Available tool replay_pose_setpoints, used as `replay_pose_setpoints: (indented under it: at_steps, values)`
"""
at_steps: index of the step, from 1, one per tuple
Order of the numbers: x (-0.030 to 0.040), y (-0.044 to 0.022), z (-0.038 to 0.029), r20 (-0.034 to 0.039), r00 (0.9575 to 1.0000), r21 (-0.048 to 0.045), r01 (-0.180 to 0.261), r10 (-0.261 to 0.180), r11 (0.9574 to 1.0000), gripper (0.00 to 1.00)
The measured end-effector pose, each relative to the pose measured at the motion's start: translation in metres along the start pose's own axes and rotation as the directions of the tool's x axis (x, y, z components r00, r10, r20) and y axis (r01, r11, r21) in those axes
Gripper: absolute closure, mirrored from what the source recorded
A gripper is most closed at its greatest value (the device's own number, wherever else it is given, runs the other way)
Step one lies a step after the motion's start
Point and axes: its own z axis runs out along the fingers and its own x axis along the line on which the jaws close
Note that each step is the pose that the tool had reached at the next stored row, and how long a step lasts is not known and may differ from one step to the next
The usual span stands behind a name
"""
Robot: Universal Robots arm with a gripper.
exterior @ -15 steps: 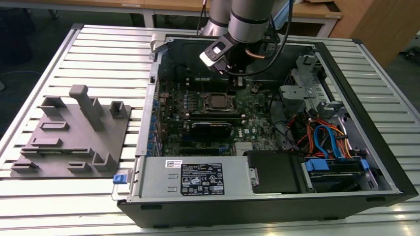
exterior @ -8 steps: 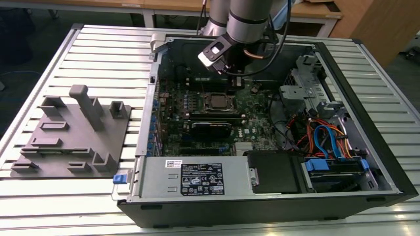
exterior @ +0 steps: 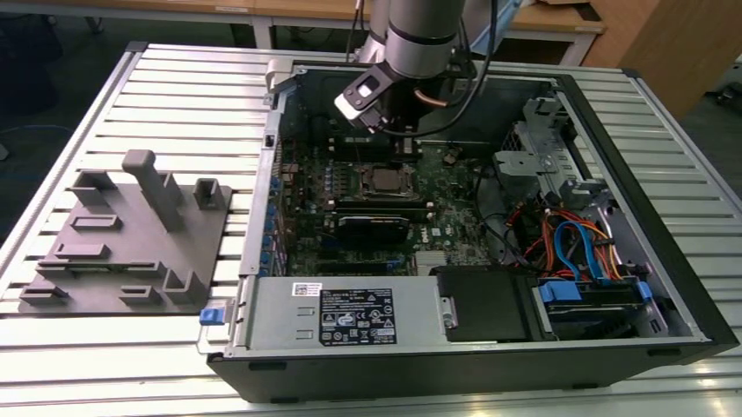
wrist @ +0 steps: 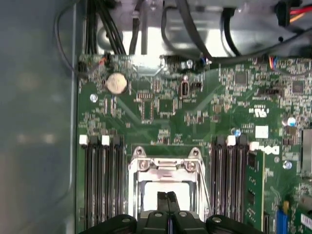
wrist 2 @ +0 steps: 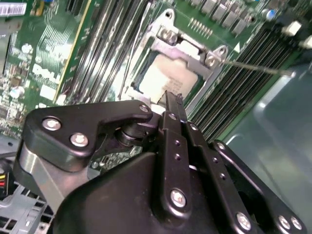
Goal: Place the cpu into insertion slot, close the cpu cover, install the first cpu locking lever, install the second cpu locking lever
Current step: 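Close the cpu cover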
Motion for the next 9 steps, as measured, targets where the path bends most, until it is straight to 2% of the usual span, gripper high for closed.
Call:
replay_pose_setpoints:
  at_steps: [4, 9]
  values:
    - [-0.0001, -0.0105, 0.0037, 0.0001, 1.0000, 0.0000, 0.003, -0.003, 1.0000, 0.90]
    - [-0.0001, -0.0195, 0.0086, 0.0002, 1.0000, -0.0003, 0.009, -0.009, 1.0000, 0.90]
